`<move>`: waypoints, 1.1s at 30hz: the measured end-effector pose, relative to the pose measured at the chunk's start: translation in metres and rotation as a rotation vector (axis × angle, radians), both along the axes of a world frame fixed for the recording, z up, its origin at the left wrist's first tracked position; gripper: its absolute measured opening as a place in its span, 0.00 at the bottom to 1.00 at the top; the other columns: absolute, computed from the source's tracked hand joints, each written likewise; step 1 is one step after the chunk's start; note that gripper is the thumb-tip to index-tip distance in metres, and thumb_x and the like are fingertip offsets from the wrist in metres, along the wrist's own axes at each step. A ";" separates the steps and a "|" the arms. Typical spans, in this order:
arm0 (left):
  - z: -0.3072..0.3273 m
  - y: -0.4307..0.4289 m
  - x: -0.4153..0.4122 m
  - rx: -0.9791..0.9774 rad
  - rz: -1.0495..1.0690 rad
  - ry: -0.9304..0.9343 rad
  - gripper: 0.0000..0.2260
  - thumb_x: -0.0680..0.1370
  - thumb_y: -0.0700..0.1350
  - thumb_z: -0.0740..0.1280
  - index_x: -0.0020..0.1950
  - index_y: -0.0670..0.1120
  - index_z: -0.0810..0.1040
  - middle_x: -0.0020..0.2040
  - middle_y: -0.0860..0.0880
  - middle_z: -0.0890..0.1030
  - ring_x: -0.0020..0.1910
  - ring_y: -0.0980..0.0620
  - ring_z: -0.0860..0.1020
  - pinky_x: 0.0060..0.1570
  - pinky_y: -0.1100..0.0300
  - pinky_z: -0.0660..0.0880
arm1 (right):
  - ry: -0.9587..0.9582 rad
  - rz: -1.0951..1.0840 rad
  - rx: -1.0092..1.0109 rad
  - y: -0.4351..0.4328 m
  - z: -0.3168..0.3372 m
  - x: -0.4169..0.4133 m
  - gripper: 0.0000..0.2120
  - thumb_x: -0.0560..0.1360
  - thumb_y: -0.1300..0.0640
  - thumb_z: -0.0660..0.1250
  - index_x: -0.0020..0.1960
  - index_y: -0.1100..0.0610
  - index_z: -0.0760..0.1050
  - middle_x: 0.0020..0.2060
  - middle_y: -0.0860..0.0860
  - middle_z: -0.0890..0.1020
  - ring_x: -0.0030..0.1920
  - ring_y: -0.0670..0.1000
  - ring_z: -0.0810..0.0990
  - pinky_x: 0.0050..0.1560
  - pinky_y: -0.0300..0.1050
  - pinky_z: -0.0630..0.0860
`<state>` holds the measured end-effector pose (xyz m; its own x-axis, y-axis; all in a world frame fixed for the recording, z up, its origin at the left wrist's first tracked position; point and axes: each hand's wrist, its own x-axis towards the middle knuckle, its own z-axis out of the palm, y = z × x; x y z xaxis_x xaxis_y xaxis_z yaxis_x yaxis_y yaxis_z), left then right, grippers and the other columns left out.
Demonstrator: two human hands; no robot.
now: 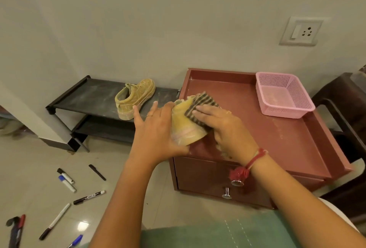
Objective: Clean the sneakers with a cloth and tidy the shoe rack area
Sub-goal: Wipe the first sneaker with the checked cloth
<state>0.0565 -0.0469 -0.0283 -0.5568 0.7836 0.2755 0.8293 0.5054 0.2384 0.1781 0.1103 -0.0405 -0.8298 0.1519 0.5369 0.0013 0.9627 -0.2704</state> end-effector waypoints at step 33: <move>-0.020 -0.009 -0.020 -0.005 -0.128 -0.055 0.44 0.61 0.58 0.75 0.71 0.53 0.58 0.65 0.53 0.73 0.75 0.46 0.61 0.70 0.34 0.35 | -0.077 0.011 -0.059 -0.009 -0.013 -0.014 0.24 0.72 0.65 0.54 0.64 0.55 0.74 0.62 0.52 0.77 0.63 0.50 0.73 0.67 0.49 0.66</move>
